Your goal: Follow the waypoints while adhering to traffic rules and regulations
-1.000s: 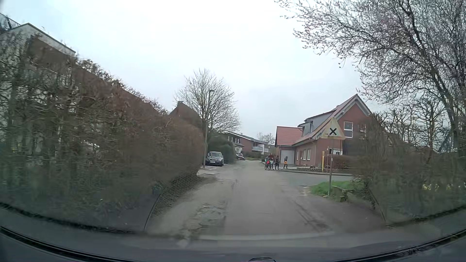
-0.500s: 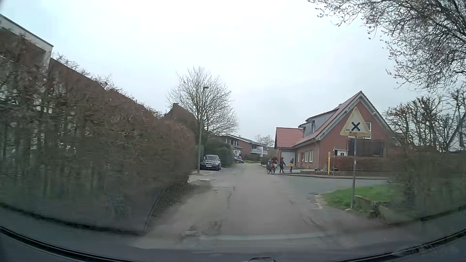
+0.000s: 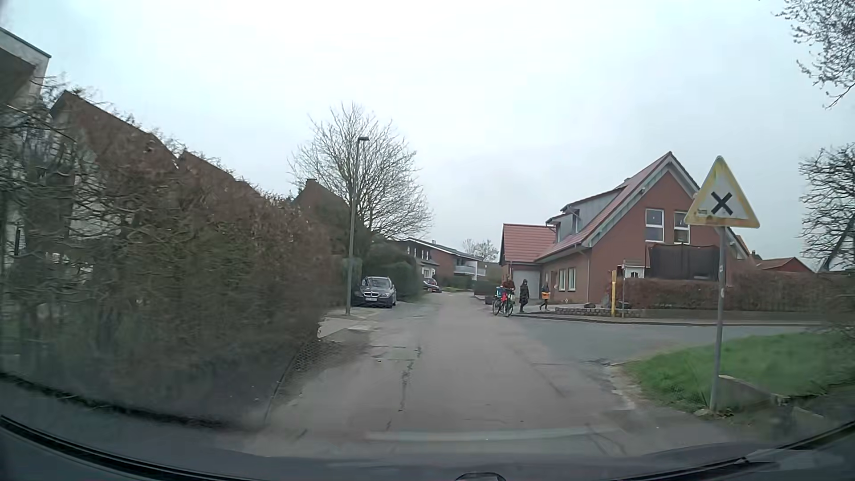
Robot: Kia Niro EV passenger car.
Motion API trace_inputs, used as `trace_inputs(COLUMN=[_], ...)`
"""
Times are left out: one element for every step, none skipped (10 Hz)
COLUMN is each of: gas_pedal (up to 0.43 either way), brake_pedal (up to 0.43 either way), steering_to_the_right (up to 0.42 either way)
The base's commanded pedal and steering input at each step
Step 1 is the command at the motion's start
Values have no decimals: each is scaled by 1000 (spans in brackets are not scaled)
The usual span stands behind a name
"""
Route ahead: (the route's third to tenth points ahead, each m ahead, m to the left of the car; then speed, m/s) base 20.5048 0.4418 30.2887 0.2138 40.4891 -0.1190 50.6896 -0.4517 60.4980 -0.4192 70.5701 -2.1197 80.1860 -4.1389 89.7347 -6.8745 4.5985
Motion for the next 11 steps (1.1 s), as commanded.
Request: trace_inputs(gas_pedal=[138, 138, 138, 138, 150, 150, 150, 150, 150, 150, 150], brake_pedal=[0, 0, 0, 0, 0, 0, 0, 0, 0, 0, 0], steering_to_the_right=[30, 30, 27, 20, 19, 20, 18, 14, 12, 11, 10])
